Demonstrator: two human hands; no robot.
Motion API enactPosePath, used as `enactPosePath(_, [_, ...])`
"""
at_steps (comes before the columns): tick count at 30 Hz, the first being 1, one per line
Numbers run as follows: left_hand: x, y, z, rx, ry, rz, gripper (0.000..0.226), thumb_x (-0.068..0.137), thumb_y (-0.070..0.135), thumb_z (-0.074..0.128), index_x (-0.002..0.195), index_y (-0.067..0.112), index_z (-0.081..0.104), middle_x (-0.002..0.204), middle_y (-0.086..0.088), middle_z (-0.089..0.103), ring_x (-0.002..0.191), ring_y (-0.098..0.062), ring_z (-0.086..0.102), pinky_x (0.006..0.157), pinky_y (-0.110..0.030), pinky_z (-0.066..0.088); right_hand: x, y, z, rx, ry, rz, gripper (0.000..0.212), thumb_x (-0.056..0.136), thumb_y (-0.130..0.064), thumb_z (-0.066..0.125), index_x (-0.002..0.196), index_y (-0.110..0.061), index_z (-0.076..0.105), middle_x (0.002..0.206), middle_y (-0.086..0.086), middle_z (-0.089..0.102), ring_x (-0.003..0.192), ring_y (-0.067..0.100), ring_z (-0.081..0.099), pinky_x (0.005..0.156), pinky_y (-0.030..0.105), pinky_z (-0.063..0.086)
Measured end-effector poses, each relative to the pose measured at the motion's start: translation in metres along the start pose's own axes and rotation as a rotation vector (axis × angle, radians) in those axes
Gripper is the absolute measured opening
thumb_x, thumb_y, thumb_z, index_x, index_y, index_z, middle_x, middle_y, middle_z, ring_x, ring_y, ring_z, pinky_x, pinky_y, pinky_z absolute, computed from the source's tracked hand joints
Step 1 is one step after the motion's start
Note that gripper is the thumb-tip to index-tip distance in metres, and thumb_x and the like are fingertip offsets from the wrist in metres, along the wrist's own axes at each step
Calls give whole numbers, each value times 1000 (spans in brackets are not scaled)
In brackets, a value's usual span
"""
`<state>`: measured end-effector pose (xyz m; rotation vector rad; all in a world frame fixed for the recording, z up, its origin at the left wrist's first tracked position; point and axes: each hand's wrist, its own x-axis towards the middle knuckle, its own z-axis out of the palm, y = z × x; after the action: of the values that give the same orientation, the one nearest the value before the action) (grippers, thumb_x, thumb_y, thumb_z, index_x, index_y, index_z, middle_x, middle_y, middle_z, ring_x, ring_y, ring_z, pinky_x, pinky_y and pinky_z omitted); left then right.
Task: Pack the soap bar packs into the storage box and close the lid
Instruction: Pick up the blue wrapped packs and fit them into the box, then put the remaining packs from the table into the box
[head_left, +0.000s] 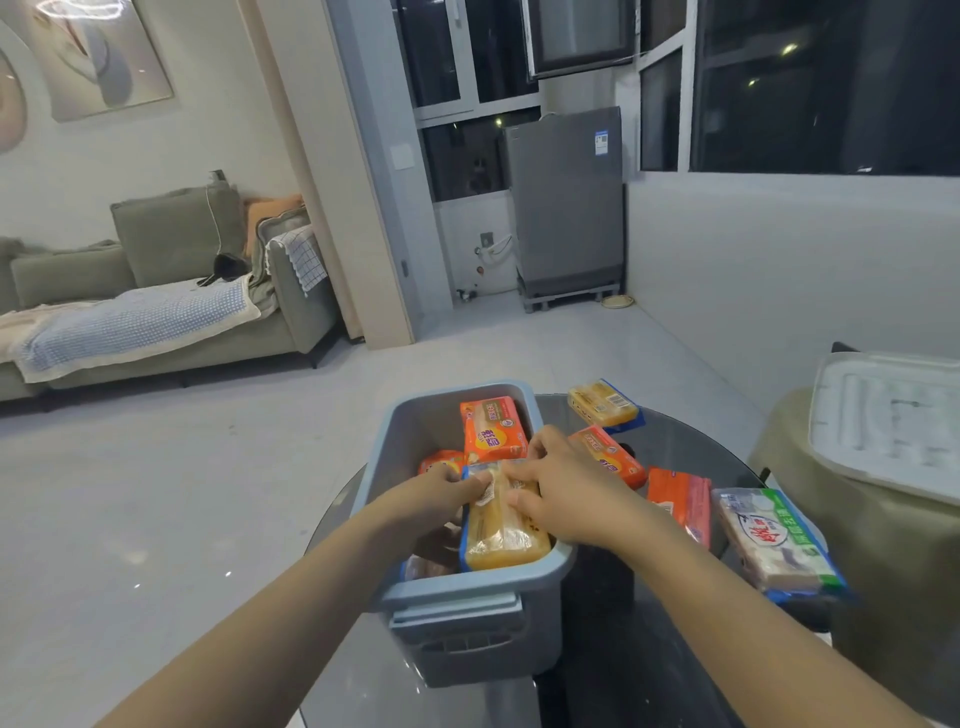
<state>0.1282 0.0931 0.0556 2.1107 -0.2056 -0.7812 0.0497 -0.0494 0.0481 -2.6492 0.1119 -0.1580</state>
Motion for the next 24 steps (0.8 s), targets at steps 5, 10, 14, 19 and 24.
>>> enactPosePath(5, [-7,-1,7,76,140,55,48,92,49,47,123,13,47,97,-5,63,68,-16,66,46,-25,53,-2,4,3,248,32,3,44,91,-31,55,135,-26,48,114,-10,32,108,8,40,87,20,41])
enactPosePath(10, [-15,-1,16,165,447,330,48,92,49,47,125,15,47,124,-6,56,98,-15,57,69,-23,46,-13,11,1,409,148,-53,40,90,-31,56,129,-37,51,116,-8,42,100,0,43,68,8,35])
enactPosePath(14, [-26,3,29,158,500,458,39,94,42,47,121,16,54,122,-7,57,106,-19,58,91,-37,49,-26,24,-6,446,233,-56,36,90,-31,55,126,-37,53,107,-14,47,84,-5,50,61,6,39])
enactPosePath(19, [-42,19,60,198,547,586,28,94,35,46,118,23,56,123,0,52,116,-19,51,104,-38,38,-44,55,-22,501,361,30,25,90,-28,54,112,-38,61,104,-14,57,87,-4,55,62,6,42])
enactPosePath(24, [-47,46,103,88,427,733,26,95,32,46,119,25,54,123,5,51,114,-9,49,87,-18,41,-58,88,-34,461,368,132,20,89,-21,55,104,-31,64,106,-3,59,91,7,56,73,17,45])
